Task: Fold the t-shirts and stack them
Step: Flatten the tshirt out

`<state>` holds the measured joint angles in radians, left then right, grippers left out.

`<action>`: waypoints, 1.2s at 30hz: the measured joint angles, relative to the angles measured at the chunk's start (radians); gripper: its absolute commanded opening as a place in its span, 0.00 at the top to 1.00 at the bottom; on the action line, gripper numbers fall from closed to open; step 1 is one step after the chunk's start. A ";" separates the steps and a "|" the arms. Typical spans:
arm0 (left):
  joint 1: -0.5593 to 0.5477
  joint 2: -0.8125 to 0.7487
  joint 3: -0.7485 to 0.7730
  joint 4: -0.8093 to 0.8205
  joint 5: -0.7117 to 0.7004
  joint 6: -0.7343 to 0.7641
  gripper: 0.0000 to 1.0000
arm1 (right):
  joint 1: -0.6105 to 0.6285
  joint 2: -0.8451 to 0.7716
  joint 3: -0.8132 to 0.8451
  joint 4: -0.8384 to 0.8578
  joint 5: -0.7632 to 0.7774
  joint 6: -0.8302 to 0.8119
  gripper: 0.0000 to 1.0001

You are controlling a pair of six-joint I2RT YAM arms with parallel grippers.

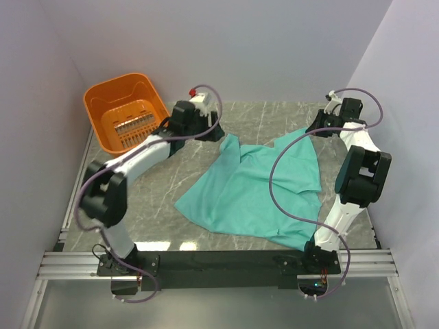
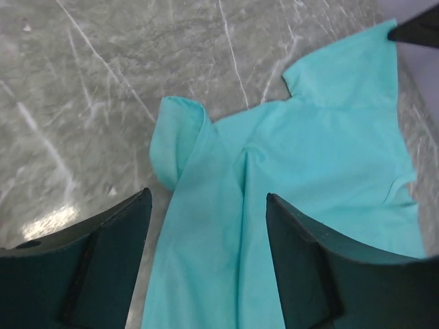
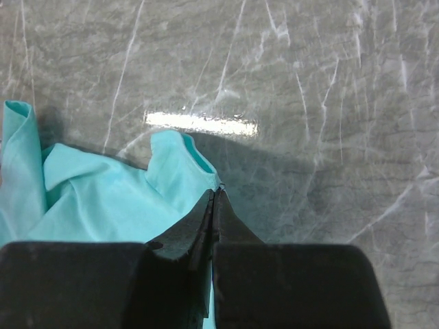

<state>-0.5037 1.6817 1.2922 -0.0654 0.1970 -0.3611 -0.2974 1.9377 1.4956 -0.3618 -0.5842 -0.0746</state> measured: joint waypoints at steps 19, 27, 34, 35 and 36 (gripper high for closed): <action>-0.131 0.615 0.605 -0.221 -0.121 -0.027 0.39 | 0.000 0.042 -0.002 0.003 -0.026 0.022 1.00; -0.134 0.684 0.684 -0.267 -0.224 -0.001 0.52 | 0.000 0.047 -0.002 0.003 -0.031 0.026 1.00; -0.130 0.695 0.654 -0.274 -0.253 0.027 0.99 | 0.000 0.047 -0.002 0.002 -0.022 0.026 1.00; -0.127 0.684 0.624 -0.260 -0.256 0.029 1.00 | 0.000 0.047 -0.002 0.003 -0.016 0.028 1.00; -0.125 0.656 0.567 -0.241 -0.258 0.027 1.00 | -0.001 0.047 -0.002 0.005 -0.003 0.031 1.00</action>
<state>-0.6285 2.3379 1.8595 -0.3065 -0.0612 -0.3340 -0.2981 1.9846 1.4937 -0.3573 -0.5877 -0.0437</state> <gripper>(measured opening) 0.014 0.007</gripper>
